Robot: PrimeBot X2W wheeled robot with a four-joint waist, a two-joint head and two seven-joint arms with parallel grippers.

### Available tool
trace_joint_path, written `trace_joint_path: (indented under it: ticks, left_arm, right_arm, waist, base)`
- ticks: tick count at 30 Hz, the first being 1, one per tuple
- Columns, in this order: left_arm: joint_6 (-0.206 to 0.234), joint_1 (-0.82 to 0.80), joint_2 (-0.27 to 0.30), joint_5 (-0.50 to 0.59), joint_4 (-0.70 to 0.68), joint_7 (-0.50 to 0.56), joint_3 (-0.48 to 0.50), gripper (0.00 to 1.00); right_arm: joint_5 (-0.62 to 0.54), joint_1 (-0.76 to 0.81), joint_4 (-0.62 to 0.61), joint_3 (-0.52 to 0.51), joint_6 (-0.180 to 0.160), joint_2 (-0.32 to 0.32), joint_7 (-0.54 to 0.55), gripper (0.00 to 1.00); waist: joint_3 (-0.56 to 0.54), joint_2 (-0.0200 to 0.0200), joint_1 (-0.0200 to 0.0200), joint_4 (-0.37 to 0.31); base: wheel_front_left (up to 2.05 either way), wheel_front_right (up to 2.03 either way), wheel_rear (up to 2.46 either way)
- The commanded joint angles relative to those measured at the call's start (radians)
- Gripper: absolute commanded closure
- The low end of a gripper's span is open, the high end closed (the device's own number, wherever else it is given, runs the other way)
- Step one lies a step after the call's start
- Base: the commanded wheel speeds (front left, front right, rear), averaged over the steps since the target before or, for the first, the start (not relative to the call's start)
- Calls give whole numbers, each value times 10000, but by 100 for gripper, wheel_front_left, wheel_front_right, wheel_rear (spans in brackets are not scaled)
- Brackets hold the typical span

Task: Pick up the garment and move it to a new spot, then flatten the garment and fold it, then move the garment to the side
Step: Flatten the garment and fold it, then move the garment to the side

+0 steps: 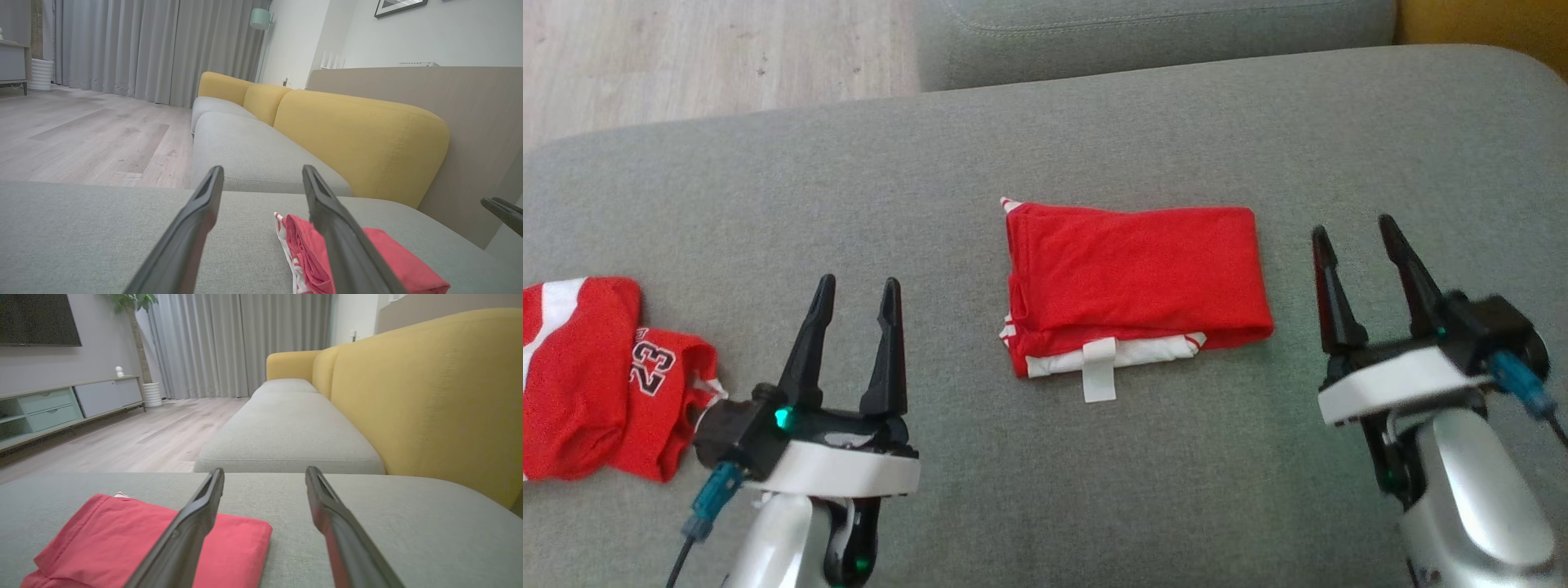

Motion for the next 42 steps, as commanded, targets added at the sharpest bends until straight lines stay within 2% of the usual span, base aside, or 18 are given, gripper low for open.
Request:
trace_joint_path:
  ticks: [1,12,29,37,42]
  left_arm:
    - [15,-200,3,67,-401,-51,442,0]
    - [15,91,-1,16,-609,-51,539,0]
    - [15,216,-2,168,-661,-51,340,0]
    - [15,-157,-3,142,-641,-51,24,0]
    - [15,-370,-3,108,-550,-51,-220,0]
  right_arm:
    - [-437,154,-779,-271,67,299,-109,0]
    - [-1271,1527,-1756,-1236,67,966,-110,0]
    - [-1429,1681,-1760,-1463,67,1088,-110,0]
    - [-1640,1037,-741,-1491,67,1090,-110,0]
    - [-836,218,561,-1490,67,1091,53,0]
  waist:
    - [-14,0,0,-87]
    - [-137,0,0,-117]
    - [-3,0,0,80]
    - [678,0,0,461]
    - [1090,0,0,820]
  base:
    - [0,0,0]
    - [0,0,0]
    - [0,0,0]
    - [0,0,0]
    - [0,0,0]
